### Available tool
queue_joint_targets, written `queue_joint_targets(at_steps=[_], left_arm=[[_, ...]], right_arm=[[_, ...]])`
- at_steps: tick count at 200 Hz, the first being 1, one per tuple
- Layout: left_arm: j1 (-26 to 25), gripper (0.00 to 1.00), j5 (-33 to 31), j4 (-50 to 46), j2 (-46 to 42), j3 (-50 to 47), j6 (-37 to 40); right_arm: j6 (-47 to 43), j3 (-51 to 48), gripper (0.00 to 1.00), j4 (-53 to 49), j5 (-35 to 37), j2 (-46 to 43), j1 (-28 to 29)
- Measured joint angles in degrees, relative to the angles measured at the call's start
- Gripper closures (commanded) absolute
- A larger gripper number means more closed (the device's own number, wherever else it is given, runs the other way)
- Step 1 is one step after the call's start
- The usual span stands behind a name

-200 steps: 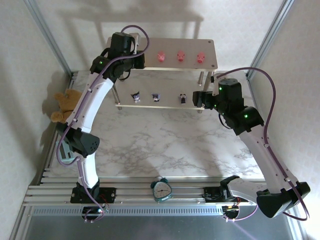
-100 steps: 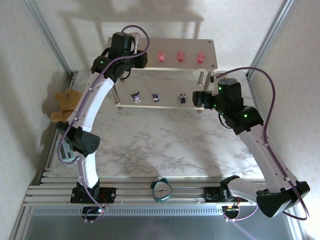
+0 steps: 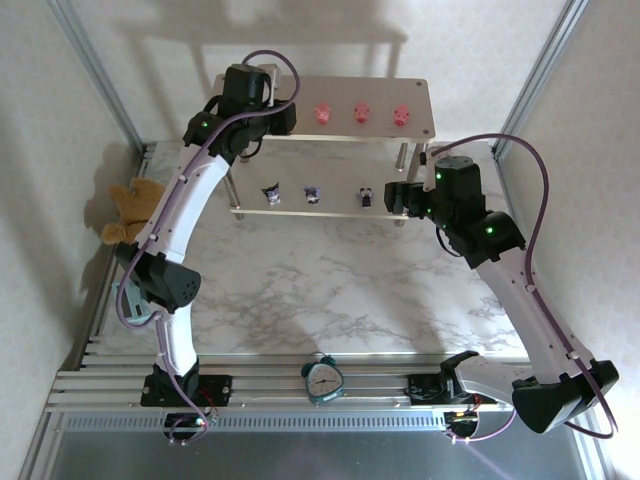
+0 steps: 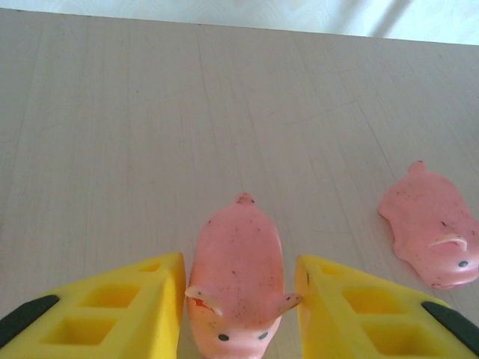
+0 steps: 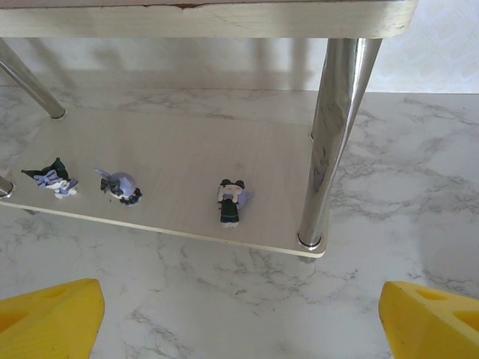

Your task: Place and organize the plastic toys onto the shelf

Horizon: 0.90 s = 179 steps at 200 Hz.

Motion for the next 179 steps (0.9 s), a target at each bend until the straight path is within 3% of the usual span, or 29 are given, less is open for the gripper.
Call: queue_joint_targets(at_steps=[179], left_arm=[[0.0,0.56,-2.6,6.0,3.3,0.0,0.2]], right_arm=[[0.0,0.0,0.05,0.0,0.0,0.0,0.0]])
